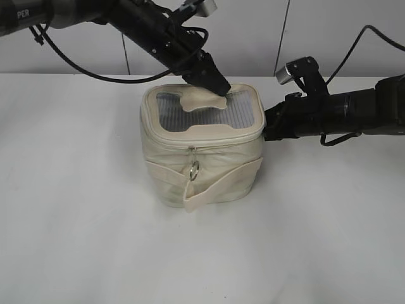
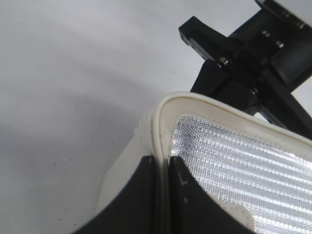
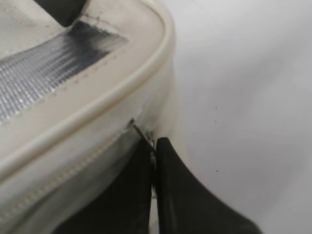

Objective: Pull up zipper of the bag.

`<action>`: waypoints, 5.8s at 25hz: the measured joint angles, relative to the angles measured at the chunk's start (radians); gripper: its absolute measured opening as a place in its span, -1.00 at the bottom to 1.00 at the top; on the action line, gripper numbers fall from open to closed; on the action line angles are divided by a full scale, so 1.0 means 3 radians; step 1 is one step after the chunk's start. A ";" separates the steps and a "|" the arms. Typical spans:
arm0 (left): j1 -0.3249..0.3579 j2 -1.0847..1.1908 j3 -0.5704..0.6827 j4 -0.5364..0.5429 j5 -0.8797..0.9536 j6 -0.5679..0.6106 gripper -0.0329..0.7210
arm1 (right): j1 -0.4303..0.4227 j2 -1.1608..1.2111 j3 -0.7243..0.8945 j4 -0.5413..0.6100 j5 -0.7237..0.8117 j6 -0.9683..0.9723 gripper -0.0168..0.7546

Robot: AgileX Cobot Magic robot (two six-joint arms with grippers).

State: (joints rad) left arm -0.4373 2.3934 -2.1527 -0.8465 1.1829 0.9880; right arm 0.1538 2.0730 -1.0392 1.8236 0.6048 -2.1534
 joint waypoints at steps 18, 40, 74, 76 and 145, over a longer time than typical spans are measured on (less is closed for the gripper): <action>-0.0017 -0.0003 0.0000 0.0001 -0.0031 -0.0163 -0.81 | -0.0216 -0.0768 0.1032 0.0021 0.0133 0.0442 -0.93; -0.0218 -0.0010 0.0003 0.0131 -0.0434 -0.0839 -0.81 | 0.0856 -0.1303 0.1443 0.0220 -0.0104 0.0954 -0.93; -0.0174 -0.1089 0.0487 0.1216 -0.0336 -0.1926 -0.15 | 0.0287 -0.2434 0.0888 -0.4190 0.0582 0.5641 0.40; -0.0178 -0.1489 0.0861 0.1413 -0.0394 -0.2060 -0.19 | 0.0287 -0.2744 0.0888 -0.4407 0.0718 0.5854 0.40; 0.1383 -0.8001 0.5389 0.2753 -0.0434 -0.3415 -0.28 | -0.0594 -0.6932 0.1798 -0.5719 0.1489 0.6699 0.35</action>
State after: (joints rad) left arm -0.0225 -0.0069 -0.5359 -0.0205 1.0528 -0.0366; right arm -0.0244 -0.0065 -0.4997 0.1080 1.0514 -0.1437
